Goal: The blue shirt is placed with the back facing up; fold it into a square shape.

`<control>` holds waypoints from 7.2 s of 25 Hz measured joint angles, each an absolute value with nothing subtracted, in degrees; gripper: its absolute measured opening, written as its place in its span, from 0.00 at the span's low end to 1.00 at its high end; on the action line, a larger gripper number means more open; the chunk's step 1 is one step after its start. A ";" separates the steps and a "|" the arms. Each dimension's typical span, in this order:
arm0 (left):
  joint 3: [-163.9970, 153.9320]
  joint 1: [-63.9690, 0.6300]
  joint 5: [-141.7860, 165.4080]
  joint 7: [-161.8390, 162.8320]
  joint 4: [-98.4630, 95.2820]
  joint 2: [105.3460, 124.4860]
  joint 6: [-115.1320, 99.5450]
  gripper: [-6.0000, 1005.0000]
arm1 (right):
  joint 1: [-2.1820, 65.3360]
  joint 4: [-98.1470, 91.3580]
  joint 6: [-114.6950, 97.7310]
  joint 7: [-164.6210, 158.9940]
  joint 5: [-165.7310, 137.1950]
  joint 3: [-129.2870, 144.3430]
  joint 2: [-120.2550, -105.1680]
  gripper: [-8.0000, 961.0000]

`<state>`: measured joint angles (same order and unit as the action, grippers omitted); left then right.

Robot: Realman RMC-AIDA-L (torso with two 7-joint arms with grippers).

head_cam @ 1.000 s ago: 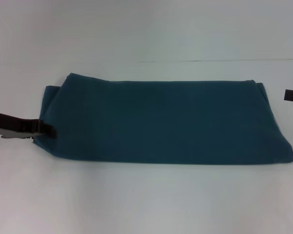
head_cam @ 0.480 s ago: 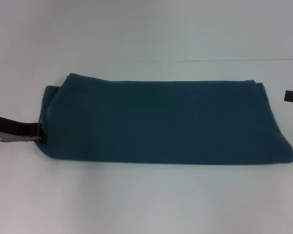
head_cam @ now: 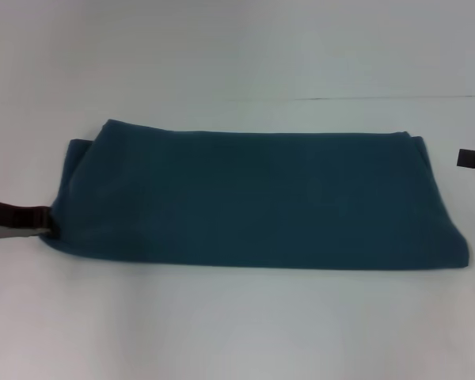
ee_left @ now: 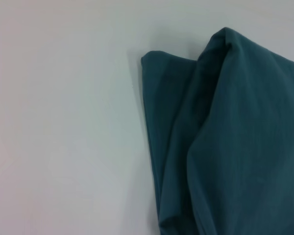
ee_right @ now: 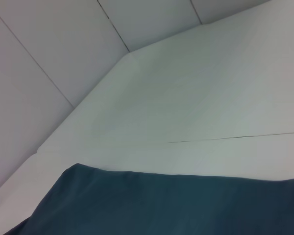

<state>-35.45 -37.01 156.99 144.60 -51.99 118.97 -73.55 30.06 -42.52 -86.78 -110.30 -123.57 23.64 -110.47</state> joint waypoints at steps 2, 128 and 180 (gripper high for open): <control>-35.20 -36.42 156.99 144.59 -52.66 118.95 -73.59 0.01 | 30.06 -42.47 -86.64 -110.30 -123.57 23.64 -110.65 0.95; -48.16 -27.07 109.33 80.99 -41.39 123.05 -88.41 0.94 | 44.38 -24.36 -64.73 -128.61 -125.49 38.39 -115.22 0.62; -46.97 -27.06 109.23 83.45 -40.68 123.22 -87.19 0.94 | 32.69 -31.14 -63.60 -110.66 -113.74 40.84 -118.00 0.09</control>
<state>-46.97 -27.06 109.23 83.45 -40.68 123.22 -87.20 32.69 -31.14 -63.60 -110.66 -113.74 40.84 -118.00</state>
